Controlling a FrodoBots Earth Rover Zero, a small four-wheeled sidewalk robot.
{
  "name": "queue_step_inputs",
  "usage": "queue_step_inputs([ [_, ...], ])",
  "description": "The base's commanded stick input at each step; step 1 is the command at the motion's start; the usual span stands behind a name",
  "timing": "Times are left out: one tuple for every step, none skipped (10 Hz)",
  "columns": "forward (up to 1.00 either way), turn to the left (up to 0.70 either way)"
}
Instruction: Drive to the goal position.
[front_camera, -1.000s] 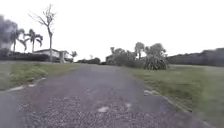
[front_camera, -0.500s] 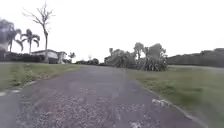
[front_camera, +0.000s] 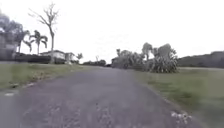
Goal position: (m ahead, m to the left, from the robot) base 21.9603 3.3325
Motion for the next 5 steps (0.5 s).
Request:
queue_step_inputs([
  [1.00,0.00],
  [1.00,0.00],
  [1.00,0.00],
  [1.00,0.00],
  [1.00,0.00],
])
